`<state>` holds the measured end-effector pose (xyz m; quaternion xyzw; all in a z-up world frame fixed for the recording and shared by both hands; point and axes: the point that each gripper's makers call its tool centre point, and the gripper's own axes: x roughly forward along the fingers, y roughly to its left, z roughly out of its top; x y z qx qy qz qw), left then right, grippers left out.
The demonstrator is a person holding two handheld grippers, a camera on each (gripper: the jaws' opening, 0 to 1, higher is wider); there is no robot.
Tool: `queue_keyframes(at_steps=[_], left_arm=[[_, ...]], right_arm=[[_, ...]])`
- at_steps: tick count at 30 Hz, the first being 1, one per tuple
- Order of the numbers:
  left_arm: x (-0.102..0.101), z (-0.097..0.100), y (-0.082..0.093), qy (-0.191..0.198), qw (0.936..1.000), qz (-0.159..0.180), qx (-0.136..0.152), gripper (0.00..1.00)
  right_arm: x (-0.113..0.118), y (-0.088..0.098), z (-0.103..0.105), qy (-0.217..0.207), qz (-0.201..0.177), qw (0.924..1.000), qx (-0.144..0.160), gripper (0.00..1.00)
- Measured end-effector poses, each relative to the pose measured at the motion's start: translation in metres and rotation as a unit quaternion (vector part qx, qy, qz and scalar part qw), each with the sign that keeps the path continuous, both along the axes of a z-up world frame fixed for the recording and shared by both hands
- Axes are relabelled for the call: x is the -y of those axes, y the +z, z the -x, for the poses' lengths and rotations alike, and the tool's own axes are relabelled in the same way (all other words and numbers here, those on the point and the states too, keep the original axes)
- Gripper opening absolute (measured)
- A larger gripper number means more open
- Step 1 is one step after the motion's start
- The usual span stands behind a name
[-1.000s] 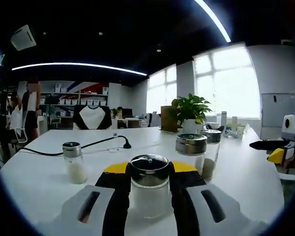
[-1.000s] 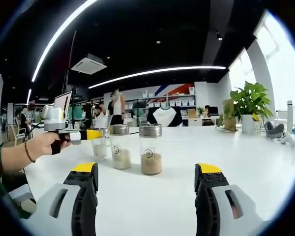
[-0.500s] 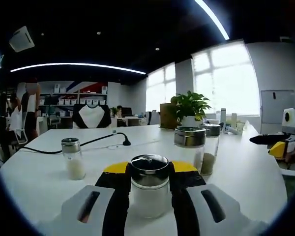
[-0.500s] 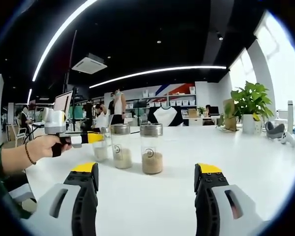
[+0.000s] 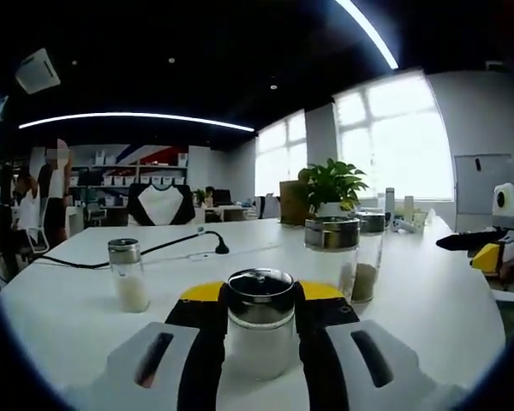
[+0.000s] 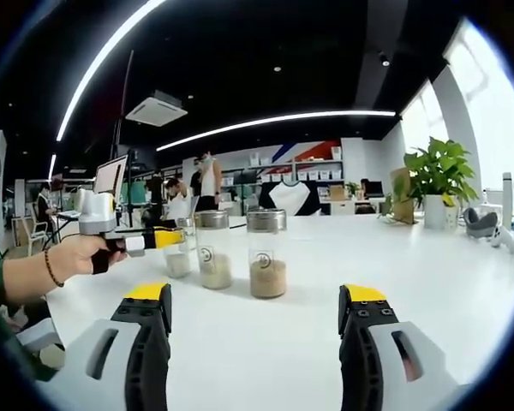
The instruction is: Rotate the seasoning bottle until the label or dispensing opening points toward the visible target arrow and the bottle remains upright within the marked orientation range
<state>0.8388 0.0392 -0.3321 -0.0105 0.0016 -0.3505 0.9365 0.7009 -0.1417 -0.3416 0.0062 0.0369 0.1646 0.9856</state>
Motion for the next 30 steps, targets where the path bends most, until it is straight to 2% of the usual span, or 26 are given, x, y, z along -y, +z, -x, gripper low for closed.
queue_keyframes(at_steps=[2,3,6,9,10,13,16,18,22,26,30], left_arm=[[0.0,0.0,-0.003,0.002,0.9988,0.034,-0.035,0.33],[-0.001,-0.001,-0.002,0.004,0.9986,0.039,-0.035,0.33],[-0.004,-0.002,-0.004,0.016,0.9997,0.003,-0.016,0.37],[-0.008,-0.002,-0.007,0.027,0.9993,0.007,-0.027,0.52],[-0.009,-0.001,-0.007,0.03,0.9992,0.008,-0.026,0.53],[-0.01,0.003,-0.01,0.04,0.9987,0.006,-0.032,0.51],[-0.011,0.007,-0.005,0.05,0.9984,0.012,-0.025,0.52],[-0.015,0.006,0.001,0.065,0.9966,0.043,-0.026,0.5],[-0.017,0.005,0.003,0.069,0.9968,0.034,-0.021,0.49],[-0.016,0.001,0.004,0.04,0.9986,0.028,-0.021,0.49],[-0.021,-0.005,-0.001,0.012,0.9985,0.034,-0.041,0.49]], right_arm=[[-0.001,-0.001,0.0,0.002,0.005,1.0,-0.002,0.81],[-0.002,-0.001,0.0,0.004,0.003,1.0,-0.002,0.81],[-0.002,0.001,0.0,0.004,-0.002,1.0,0.0,0.81],[0.001,0.0,0.0,0.001,-0.002,1.0,-0.002,0.81],[0.002,-0.001,0.0,0.0,-0.003,1.0,-0.003,0.81],[0.003,-0.002,0.0,-0.001,-0.006,1.0,-0.006,0.81],[0.003,-0.004,0.0,-0.001,-0.007,0.9999,-0.009,0.81],[0.003,-0.005,0.0,-0.002,-0.008,0.9999,-0.01,0.81],[0.004,-0.005,0.001,-0.001,-0.008,0.9999,-0.011,0.8],[0.005,-0.004,0.0,-0.003,-0.01,0.9999,-0.01,0.8],[0.005,-0.004,0.0,-0.002,-0.011,0.9999,-0.011,0.8]])
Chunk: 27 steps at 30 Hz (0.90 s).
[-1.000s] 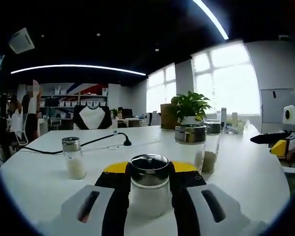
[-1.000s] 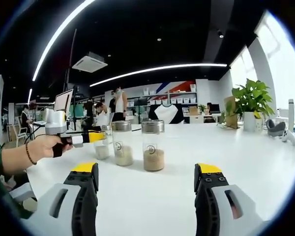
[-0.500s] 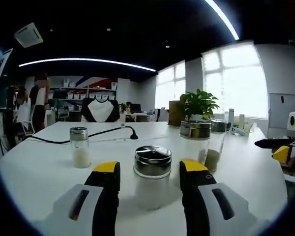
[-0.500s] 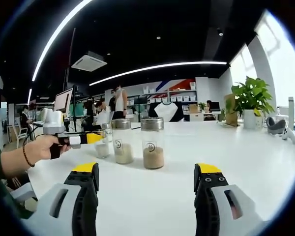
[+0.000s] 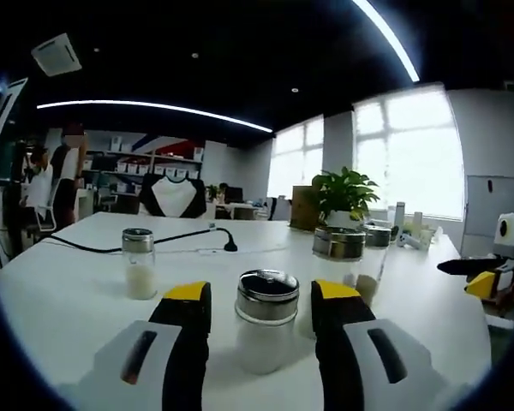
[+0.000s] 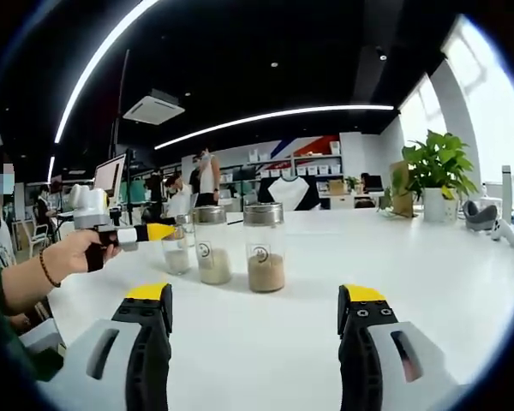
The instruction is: Rotate the seasoning bottle until the label or dispensing opening points toward the visible target arrow and the bottle remains upright within the marked orientation range
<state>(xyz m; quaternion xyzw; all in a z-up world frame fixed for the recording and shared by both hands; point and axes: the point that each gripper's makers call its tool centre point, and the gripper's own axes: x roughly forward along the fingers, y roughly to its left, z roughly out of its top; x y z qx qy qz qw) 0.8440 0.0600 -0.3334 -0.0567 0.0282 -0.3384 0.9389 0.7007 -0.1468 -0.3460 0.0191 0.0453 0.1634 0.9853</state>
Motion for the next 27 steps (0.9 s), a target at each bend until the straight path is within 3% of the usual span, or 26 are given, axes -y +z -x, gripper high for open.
queue_keyframes(at_steps=[5,9,13,15,20,23,27], left_arm=[[-0.003,0.0,-0.005,-0.037,0.9992,-0.014,-0.001,0.49],[0.005,0.006,0.0,-0.092,0.9956,0.014,-0.005,0.49],[0.009,0.004,0.0,-0.123,0.9921,-0.019,0.016,0.49],[0.013,0.007,0.003,-0.149,0.9879,-0.031,0.031,0.49],[0.015,0.005,0.009,-0.176,0.9837,-0.017,0.034,0.5],[0.019,0.006,0.008,-0.202,0.9781,-0.032,0.04,0.49],[0.023,0.011,0.013,-0.239,0.97,-0.013,0.044,0.49]], right_arm=[[0.003,0.001,0.0,-0.002,0.0,1.0,0.001,0.8],[0.004,0.001,0.0,-0.003,0.0,1.0,0.001,0.8],[0.003,0.001,0.0,-0.002,0.0,1.0,0.0,0.8],[0.004,0.002,0.0,-0.002,0.0,1.0,0.001,0.8],[0.007,0.003,0.001,-0.007,-0.001,1.0,0.003,0.8],[0.006,0.003,0.001,-0.005,0.0,1.0,0.002,0.8],[0.006,0.004,0.001,-0.005,-0.002,1.0,0.004,0.8]])
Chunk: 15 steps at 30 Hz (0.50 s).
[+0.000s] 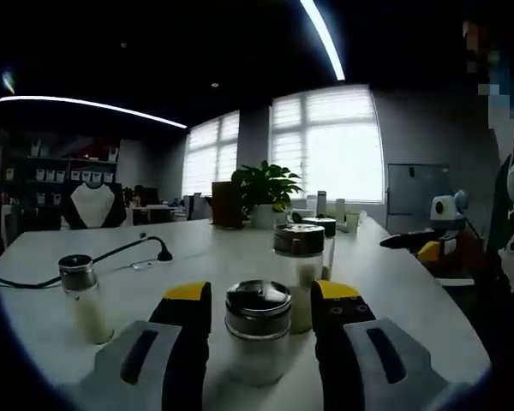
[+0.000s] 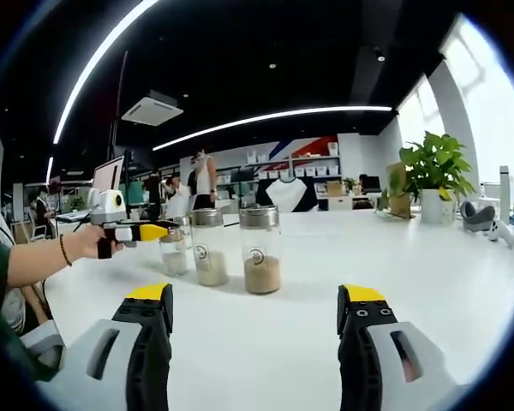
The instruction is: Rotate the seasoning bottle until the label or dispensing opening points toward the visible target arrow and the bottle remains upright within the marked orientation range
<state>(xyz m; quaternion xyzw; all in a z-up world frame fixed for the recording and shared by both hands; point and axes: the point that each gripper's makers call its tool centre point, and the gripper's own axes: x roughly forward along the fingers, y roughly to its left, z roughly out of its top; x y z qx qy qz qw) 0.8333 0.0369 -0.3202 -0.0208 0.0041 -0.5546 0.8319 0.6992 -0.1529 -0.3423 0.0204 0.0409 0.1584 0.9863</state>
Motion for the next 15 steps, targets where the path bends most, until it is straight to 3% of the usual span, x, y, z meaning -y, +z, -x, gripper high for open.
queue_keyframes(at_steps=[7,11,15], left_arm=[[0.006,-0.001,-0.007,-0.029,0.9994,-0.012,-0.012,0.49],[0.008,-0.006,-0.013,-0.025,0.9993,-0.023,-0.016,0.49],[0.012,-0.001,-0.007,-0.043,0.9989,-0.012,-0.012,0.43]], right_arm=[[-0.002,0.0,0.0,0.002,0.001,1.0,0.001,0.8],[-0.002,0.0,-0.001,0.002,0.003,1.0,0.0,0.8],[-0.001,0.001,0.0,0.001,0.007,1.0,0.004,0.81]])
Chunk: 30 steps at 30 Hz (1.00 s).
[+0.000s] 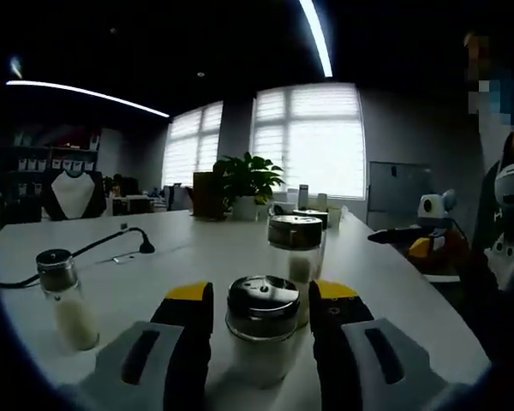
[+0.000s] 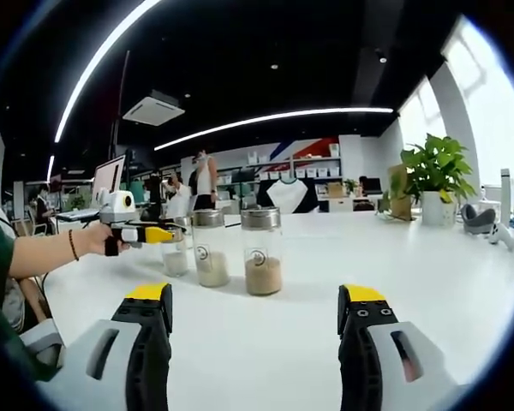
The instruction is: Rotate the seasoning bottle until the label or dispensing opening points toward the visible target arrow and the bottle remains upright within the marked orientation range
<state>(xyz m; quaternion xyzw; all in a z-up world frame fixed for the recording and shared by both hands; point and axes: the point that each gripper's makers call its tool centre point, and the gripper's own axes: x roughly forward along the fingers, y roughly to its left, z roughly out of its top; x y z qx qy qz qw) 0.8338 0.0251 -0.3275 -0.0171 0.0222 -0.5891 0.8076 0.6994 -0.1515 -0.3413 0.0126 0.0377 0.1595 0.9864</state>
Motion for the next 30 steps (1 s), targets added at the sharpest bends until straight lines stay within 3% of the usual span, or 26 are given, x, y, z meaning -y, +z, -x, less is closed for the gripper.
queue_keyframes(at_steps=[2,6,30], left_arm=[[0.0015,0.0011,0.0005,-0.004,1.0,-0.002,0.001,0.37],[0.0021,0.0008,-0.0031,-0.005,0.9999,-0.009,-0.006,0.35],[0.0048,0.0046,-0.0046,0.017,0.9997,-0.018,-0.007,0.34]], right_arm=[[-0.0002,-0.0002,0.0001,0.0,0.003,1.0,0.001,0.81],[-0.0025,-0.0006,0.0003,0.003,0.009,1.0,0.003,0.83],[-0.0034,-0.0023,0.0012,0.007,0.013,0.9999,0.004,0.91]])
